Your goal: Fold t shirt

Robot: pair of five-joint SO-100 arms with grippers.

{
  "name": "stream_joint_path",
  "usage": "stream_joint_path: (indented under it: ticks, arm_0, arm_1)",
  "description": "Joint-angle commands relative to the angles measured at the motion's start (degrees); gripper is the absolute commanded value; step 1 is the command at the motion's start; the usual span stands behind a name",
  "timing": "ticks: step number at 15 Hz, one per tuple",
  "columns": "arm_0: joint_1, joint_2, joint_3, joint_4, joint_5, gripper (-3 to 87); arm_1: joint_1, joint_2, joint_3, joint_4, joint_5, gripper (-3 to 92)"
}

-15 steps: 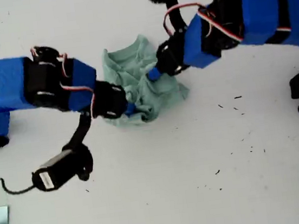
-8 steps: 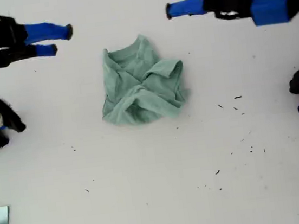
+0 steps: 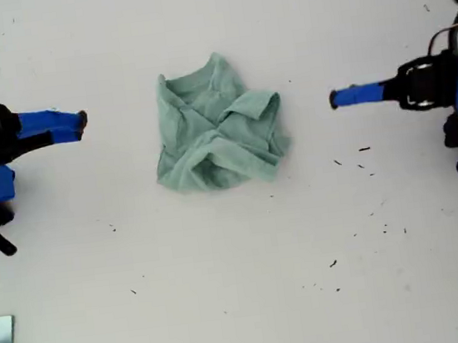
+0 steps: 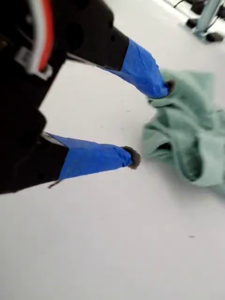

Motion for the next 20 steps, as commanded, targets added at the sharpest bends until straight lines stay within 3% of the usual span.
stream_joint_path:
  ticks: [1, 4, 5, 7, 9, 12, 15, 17, 20]
  arm_0:
    - [3.25, 1.49, 3.43, -2.29, -4.39, 8.7]
    - [6.24, 1.58, 12.57, -1.23, -8.53, -0.1]
    - [6.42, 1.58, 13.01, -1.76, -7.56, -0.1]
    - [6.59, 1.67, 14.33, -3.25, -5.98, -0.1]
    - [6.15, 1.49, 16.61, -3.78, -6.68, -0.1]
    - [6.68, 1.58, 16.52, -3.6, -6.77, -0.1]
    - [6.94, 1.58, 16.52, -3.69, -6.59, -0.1]
    - [7.29, 1.58, 16.61, -3.69, -6.33, -0.1]
    - [8.09, 1.58, 16.61, -3.69, -6.33, -0.1]
  arm_1:
    - [-1.14, 0.62, 5.01, 4.22, 3.16, 21.9]
    - [-4.13, 0.62, 9.05, 8.61, 5.8, 18.0]
    - [-3.87, 0.62, 8.44, 10.72, 6.42, 1.8]
    - [-3.43, 0.62, 8.09, 11.78, 5.36, 1.5]
    - [-6.68, -1.14, 1.85, 5.27, 1.67, 1.8]
    - [-17.58, -51.5, -32.96, -10.2, -5.62, 1.7]
    - [-26.28, -87.54, -61.0, -16.61, -9.23, 1.7]
    - [-29.71, -100.81, -65.65, -21.27, -6.77, 1.7]
    - [-31.55, -104.77, -65.39, -24.52, -4.57, 1.7]
